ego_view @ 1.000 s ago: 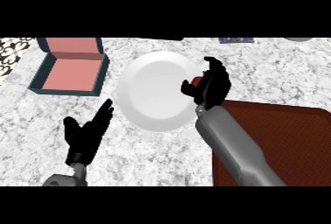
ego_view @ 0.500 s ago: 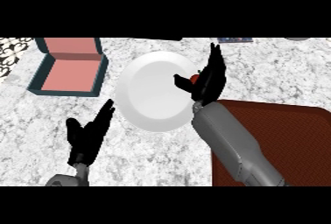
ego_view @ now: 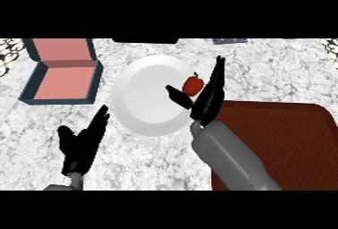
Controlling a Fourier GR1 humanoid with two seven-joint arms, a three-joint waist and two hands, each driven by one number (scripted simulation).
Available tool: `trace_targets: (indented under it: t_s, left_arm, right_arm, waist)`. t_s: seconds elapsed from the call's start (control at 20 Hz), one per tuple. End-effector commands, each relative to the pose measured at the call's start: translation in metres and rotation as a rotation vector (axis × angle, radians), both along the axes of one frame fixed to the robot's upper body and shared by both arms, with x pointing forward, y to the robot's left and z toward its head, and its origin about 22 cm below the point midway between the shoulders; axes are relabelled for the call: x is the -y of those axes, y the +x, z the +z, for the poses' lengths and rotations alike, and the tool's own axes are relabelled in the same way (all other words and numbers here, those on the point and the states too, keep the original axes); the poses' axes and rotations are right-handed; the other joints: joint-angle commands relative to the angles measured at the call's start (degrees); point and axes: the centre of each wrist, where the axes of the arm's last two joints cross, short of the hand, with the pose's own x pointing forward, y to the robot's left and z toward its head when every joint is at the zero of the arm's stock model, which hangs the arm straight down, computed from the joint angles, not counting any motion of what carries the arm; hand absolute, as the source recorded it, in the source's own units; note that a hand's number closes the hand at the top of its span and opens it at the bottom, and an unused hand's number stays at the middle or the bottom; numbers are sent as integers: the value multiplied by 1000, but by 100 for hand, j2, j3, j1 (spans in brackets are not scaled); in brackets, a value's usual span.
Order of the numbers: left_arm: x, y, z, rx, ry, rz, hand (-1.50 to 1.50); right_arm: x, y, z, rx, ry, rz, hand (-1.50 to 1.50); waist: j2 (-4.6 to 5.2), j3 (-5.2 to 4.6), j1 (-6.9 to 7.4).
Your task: Pick the bell pepper from the tray and place it in the plate
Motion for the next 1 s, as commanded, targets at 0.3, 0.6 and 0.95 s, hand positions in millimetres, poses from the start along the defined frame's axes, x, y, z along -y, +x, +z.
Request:
trace_targets:
  t_s: [0.3,0.6,0.95]
  left_arm:
    - [-17,3,-16,-89,-23,39,0]
    - [-23,-4,-6,-80,3,41,0]
    - [-35,-2,-4,-77,-23,28,0]
  right_arm:
    - [-5,-102,-29,-13,117,204,-150]
    - [-2,-133,-42,-53,25,236,-150]
    - [-3,-166,-55,-106,17,226,-150]
  waist:
    - [-18,-46,-247]
    - [-42,-52,-263]
    - [-31,-50,-243]
